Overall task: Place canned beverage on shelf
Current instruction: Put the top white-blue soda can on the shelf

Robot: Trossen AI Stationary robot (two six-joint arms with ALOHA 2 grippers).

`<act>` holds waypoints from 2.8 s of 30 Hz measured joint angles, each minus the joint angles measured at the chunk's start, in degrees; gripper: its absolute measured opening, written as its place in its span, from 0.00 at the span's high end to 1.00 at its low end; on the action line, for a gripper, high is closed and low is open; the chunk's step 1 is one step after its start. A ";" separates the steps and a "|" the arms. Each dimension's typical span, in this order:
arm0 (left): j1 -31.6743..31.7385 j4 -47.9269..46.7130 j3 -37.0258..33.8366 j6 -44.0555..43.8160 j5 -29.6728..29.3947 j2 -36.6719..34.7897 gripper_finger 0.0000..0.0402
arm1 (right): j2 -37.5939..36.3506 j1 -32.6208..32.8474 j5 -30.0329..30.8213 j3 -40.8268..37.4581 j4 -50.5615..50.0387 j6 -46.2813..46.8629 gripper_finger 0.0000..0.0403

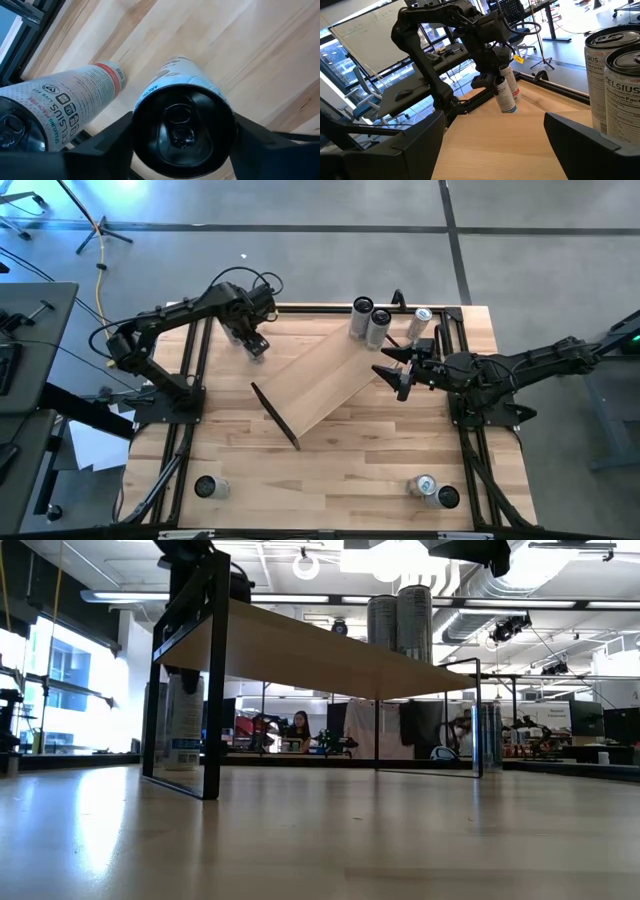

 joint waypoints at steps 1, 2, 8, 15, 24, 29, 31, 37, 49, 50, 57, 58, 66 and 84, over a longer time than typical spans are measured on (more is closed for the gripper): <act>0.00 0.03 0.00 -0.50 0.00 -0.02 0.49 | 0.00 0.00 0.00 0.00 0.00 0.00 0.19; 0.00 0.07 0.02 -0.89 -0.03 -0.04 0.51 | 0.00 0.00 0.00 0.00 0.00 0.00 0.19; 0.00 0.11 0.02 -1.07 -0.09 -0.04 0.51 | 0.00 0.02 0.00 0.00 0.00 0.00 0.19; 0.00 0.14 0.00 -1.07 -0.13 -0.01 0.49 | -0.02 0.02 0.00 0.00 0.00 0.00 0.19; 0.49 -2.50 2.53 -0.11 -0.08 -0.32 0.48 | 0.00 0.02 0.02 0.00 0.00 0.00 0.19; 0.89 -4.53 12.40 -0.11 -0.26 -2.60 0.48 | 0.00 0.00 0.02 0.00 0.00 0.00 0.19; 0.32 -5.82 17.85 -0.75 -0.01 -2.71 0.48 | -0.02 0.00 0.03 0.00 0.00 0.00 0.19; -4.04 -11.40 34.66 0.69 0.79 -1.86 0.47 | 0.00 0.00 0.04 0.00 0.00 0.00 0.19; -20.66 -19.26 61.95 -2.90 3.10 7.98 0.47 | -0.01 0.00 2.87 0.00 0.02 -0.01 0.19; -21.62 -18.37 62.20 -2.85 3.29 8.70 0.47 | -0.01 0.00 2.99 0.00 0.02 0.00 0.19; -25.24 -19.38 59.14 -0.71 7.35 12.19 0.47 | 0.19 0.00 0.77 0.00 0.63 1.44 0.19; -25.75 -18.45 59.12 -0.09 8.05 12.83 0.47 | 0.59 -0.11 0.08 0.00 1.27 1.52 0.19; -28.52 -16.29 59.23 2.45 8.38 16.15 0.47 | 10.53 -0.28 -4.07 2.38 9.67 -9.77 0.19; -30.82 -14.44 59.25 1.93 8.61 15.98 0.47 | 32.14 -3.38 -3.39 24.68 -1.99 -20.96 0.19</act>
